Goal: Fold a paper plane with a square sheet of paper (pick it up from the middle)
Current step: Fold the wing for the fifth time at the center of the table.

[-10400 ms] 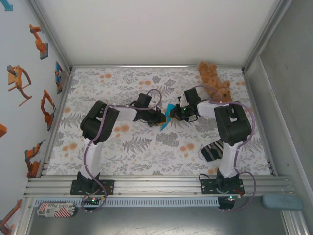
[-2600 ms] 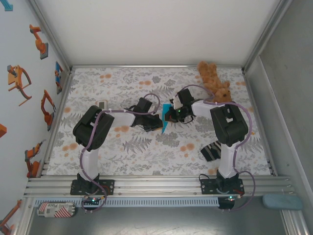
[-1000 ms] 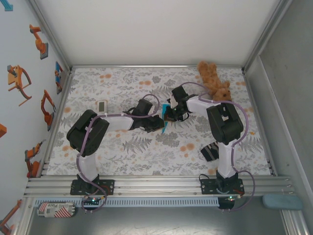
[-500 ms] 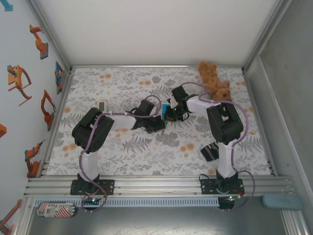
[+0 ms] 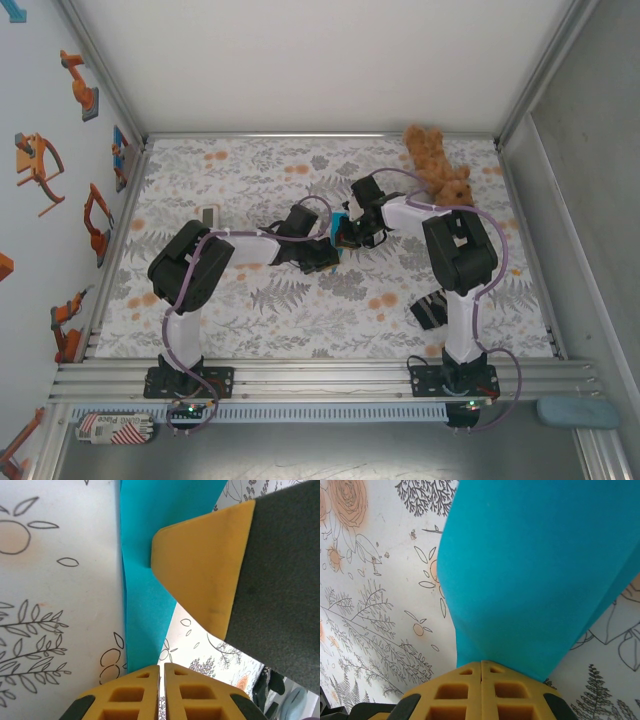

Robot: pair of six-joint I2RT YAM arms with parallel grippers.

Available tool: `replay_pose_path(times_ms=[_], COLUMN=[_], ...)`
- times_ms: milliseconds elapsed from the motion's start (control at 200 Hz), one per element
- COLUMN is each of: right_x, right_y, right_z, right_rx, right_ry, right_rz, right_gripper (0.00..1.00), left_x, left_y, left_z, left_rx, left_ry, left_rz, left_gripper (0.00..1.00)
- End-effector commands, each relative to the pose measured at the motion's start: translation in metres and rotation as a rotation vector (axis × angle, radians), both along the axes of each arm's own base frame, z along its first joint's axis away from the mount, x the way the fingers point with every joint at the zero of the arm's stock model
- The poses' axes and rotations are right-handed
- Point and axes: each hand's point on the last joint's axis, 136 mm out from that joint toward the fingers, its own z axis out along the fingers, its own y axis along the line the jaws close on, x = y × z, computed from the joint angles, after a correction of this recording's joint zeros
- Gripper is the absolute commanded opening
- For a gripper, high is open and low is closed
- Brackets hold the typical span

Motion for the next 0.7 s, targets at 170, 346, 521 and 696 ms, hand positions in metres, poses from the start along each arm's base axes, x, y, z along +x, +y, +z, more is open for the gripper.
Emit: replay_pose_path(times_ms=[170,346,521,696], right_x=[-0.012,-0.010,-0.009,-0.009], right_y=[-0.022,-0.023,-0.024,-0.023], right_z=[-0.035,-0.035,-0.035,-0.036], right_rx=[-0.110,-0.091,-0.084,-0.079], right_ry=[0.079,0.084,0.085,0.087], right_rz=[-0.057,-0.076,-0.084,-0.087], right_gripper=[0.04,0.03,0.03,0.03], left_x=[-0.017,-0.020,-0.024,-0.028], left_y=[0.003,0.001,-0.001,0.002], left_z=[-0.009,0.000,0.000,0.001], left_rx=[0.064,0.051,0.046,0.059], left_ry=[0.045,0.028,0.038,0.038], left_rz=[-0.023,-0.030,-0.040,-0.039], left_gripper=[0.11,0.11,0.11,0.11])
